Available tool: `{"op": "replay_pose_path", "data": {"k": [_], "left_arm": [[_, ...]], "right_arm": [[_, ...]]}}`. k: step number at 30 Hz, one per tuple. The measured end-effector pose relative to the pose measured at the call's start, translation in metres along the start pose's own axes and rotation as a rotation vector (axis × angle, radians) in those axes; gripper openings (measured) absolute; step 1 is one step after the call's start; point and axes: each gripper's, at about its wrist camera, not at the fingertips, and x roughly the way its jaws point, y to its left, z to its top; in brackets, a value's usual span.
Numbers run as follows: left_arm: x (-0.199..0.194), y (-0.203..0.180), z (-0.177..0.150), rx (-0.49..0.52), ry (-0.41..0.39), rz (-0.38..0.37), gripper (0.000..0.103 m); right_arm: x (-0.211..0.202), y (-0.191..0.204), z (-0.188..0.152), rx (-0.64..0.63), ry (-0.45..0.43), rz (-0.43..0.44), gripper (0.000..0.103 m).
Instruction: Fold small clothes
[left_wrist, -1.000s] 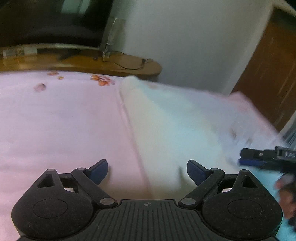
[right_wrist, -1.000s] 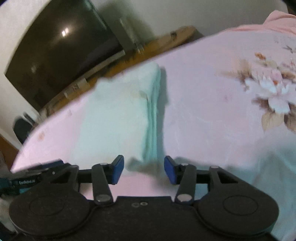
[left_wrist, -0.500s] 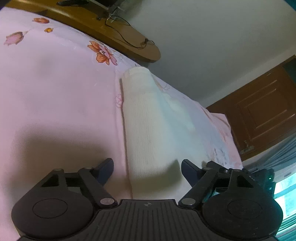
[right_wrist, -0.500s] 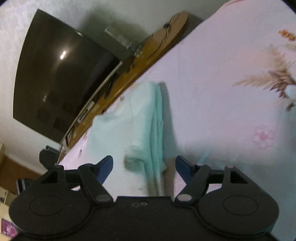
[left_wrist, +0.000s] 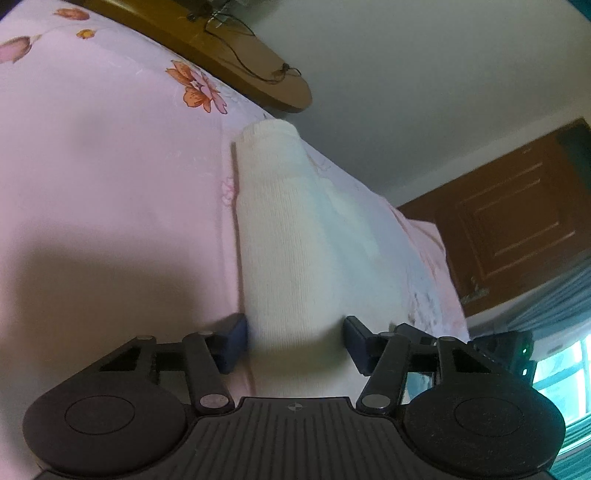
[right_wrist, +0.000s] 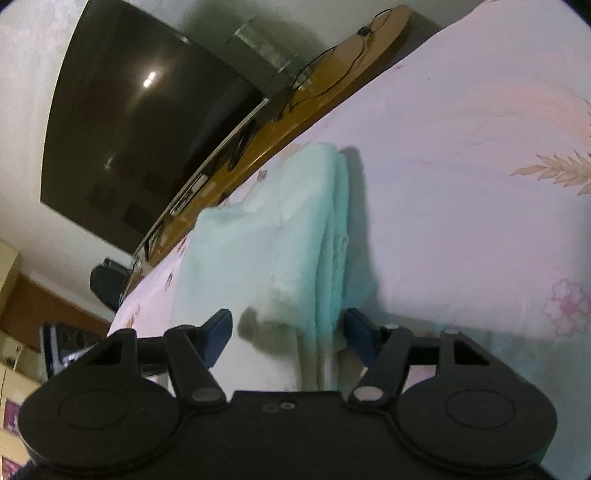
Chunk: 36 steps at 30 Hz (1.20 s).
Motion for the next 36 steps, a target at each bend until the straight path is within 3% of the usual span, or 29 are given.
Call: {"op": "replay_pose_path", "data": {"k": [18,36], "left_arm": [[0.004,-0.015,-0.001,0.097,-0.013,0.066,0.058],[0.011,-0.009,0.007,0.094,0.000,0.007,0.058]], "right_arm": [[0.013,0.004,0.004,-0.024,-0.020,0.002,0.061],[0.014,0.001,0.004,-0.061,-0.010,0.042,0.052]]}}
